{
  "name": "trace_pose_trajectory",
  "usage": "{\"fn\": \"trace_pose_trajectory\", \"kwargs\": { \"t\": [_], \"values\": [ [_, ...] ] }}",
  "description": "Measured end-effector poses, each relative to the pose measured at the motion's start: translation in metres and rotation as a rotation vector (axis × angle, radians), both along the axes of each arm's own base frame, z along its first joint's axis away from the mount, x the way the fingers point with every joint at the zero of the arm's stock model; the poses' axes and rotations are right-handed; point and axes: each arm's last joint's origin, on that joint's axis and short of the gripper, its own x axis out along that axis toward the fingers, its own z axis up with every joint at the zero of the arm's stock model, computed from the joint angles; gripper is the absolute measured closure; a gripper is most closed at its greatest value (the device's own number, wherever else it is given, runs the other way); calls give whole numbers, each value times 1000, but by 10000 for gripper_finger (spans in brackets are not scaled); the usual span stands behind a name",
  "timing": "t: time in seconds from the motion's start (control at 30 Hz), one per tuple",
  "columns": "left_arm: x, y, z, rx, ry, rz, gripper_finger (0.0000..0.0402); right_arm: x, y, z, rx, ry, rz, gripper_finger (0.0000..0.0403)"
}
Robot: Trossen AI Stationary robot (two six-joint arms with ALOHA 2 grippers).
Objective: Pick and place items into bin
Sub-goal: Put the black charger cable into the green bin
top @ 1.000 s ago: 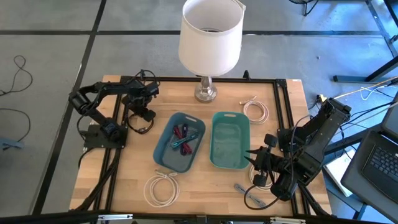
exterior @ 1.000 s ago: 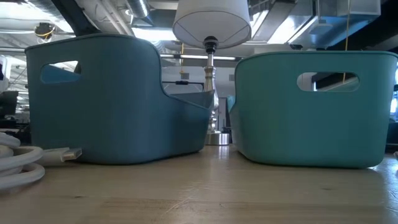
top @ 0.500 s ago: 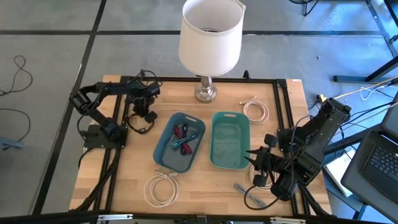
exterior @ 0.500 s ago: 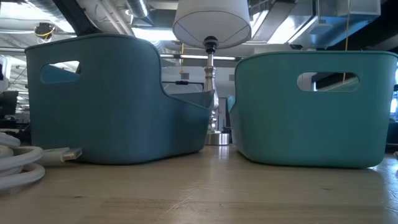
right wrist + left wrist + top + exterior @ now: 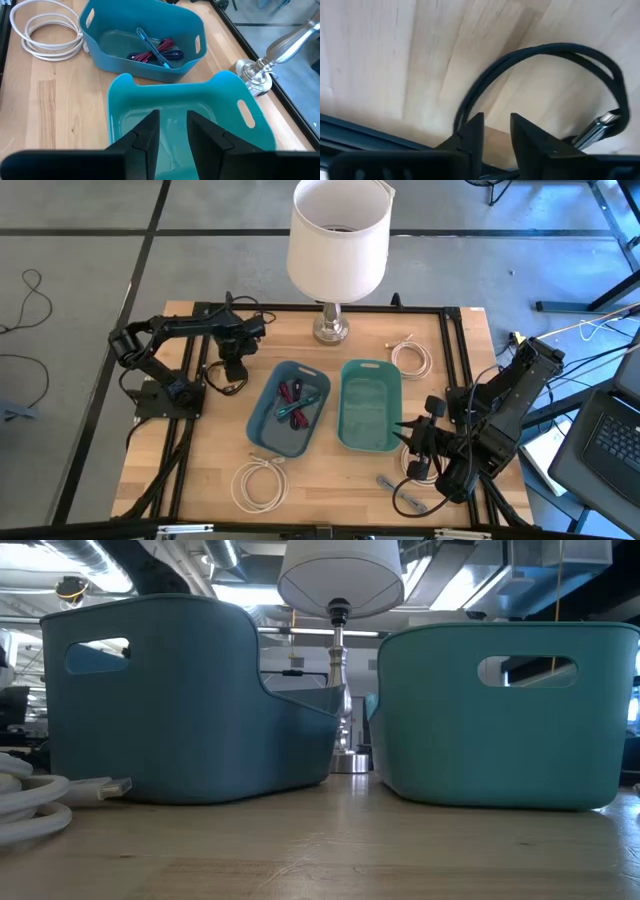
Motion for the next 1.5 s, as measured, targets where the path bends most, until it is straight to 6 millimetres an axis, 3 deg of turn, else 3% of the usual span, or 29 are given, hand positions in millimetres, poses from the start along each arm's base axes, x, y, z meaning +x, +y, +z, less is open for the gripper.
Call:
{"fn": "trace_pose_trajectory", "kwargs": {
  "t": [0.33,0.6,1.03,1.13,1.3,1.5],
  "values": [
    [6,4,-4,114,-16,-88,229,1,1,-1,5,9,1,301],
    [-1,0,-19,50,-43,-136,216,3,5,-7,-1,36,6,301],
    [-20,2,-36,31,-38,-92,247,3,5,-7,-4,36,7,301],
    [-20,2,-36,33,-41,-96,280,3,5,-7,-5,35,7,301],
    [-18,4,-35,49,-47,-62,385,3,5,-7,-5,34,7,301],
    [-12,9,-29,90,-49,-52,395,3,5,-7,-6,34,7,301]
  ]
}}
